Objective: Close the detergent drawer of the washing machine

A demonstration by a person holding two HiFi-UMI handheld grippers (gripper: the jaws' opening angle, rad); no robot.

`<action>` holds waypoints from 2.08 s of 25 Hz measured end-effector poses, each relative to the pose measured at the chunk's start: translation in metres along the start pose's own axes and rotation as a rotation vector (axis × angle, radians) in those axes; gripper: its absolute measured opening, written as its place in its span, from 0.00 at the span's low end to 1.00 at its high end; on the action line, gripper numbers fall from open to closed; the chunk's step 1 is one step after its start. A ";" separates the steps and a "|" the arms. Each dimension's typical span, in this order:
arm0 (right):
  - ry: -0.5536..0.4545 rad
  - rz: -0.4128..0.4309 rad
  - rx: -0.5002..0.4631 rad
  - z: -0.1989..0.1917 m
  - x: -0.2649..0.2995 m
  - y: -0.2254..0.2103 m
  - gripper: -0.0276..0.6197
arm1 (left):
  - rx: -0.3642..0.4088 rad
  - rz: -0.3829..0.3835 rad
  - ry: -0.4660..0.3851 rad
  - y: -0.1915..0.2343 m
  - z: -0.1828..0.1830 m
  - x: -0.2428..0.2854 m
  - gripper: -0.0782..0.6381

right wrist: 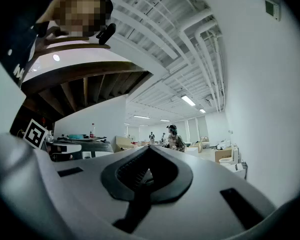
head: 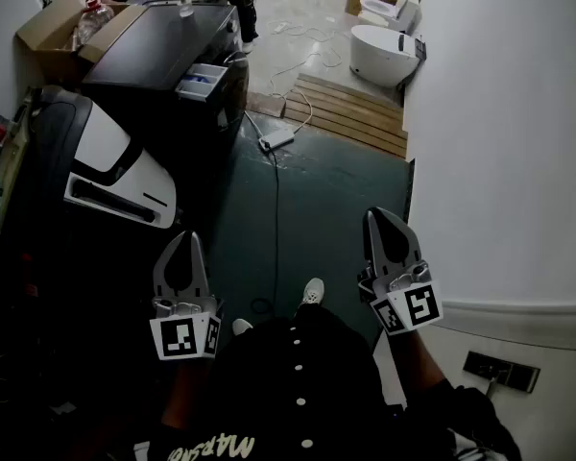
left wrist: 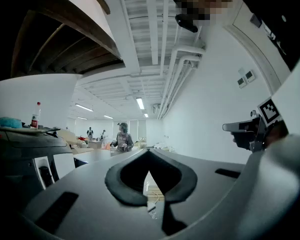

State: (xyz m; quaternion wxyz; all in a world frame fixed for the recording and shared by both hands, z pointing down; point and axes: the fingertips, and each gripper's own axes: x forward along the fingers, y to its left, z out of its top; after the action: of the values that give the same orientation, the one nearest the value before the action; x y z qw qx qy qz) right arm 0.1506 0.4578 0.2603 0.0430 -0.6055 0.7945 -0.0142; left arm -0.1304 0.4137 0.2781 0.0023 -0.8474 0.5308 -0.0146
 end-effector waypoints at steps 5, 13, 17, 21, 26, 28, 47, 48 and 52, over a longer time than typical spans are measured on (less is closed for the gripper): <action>-0.007 -0.014 0.018 -0.001 0.000 -0.002 0.09 | -0.005 -0.001 0.003 0.000 -0.002 0.001 0.12; -0.010 -0.008 0.056 -0.007 0.000 -0.005 0.09 | -0.003 -0.004 0.011 -0.003 -0.004 0.004 0.12; -0.013 0.011 0.027 -0.009 0.000 -0.007 0.09 | 0.002 -0.001 0.019 -0.008 -0.005 0.007 0.12; 0.007 0.010 0.046 -0.015 0.005 -0.024 0.37 | 0.007 0.012 0.025 -0.016 -0.005 0.014 0.12; 0.016 0.027 0.053 -0.019 0.009 -0.049 0.32 | 0.018 0.045 0.033 -0.030 -0.004 0.029 0.12; 0.022 0.039 0.048 -0.020 0.012 -0.061 0.32 | 0.017 0.058 0.034 -0.038 -0.004 0.036 0.12; 0.072 0.132 -0.010 -0.035 0.057 -0.125 0.32 | 0.022 0.164 0.047 -0.069 -0.009 0.091 0.12; 0.066 0.129 -0.006 -0.034 0.064 -0.126 0.32 | 0.019 0.160 0.047 -0.065 -0.009 0.096 0.12; 0.063 0.125 -0.008 -0.028 0.089 -0.125 0.31 | 0.024 0.147 0.025 -0.047 -0.003 0.118 0.12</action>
State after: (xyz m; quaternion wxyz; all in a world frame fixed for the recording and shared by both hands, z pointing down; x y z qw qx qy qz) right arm 0.2446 0.3376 0.2927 0.0165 -0.5542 0.8318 -0.0273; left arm -0.0362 0.3280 0.2845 0.0067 -0.8059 0.5911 -0.0315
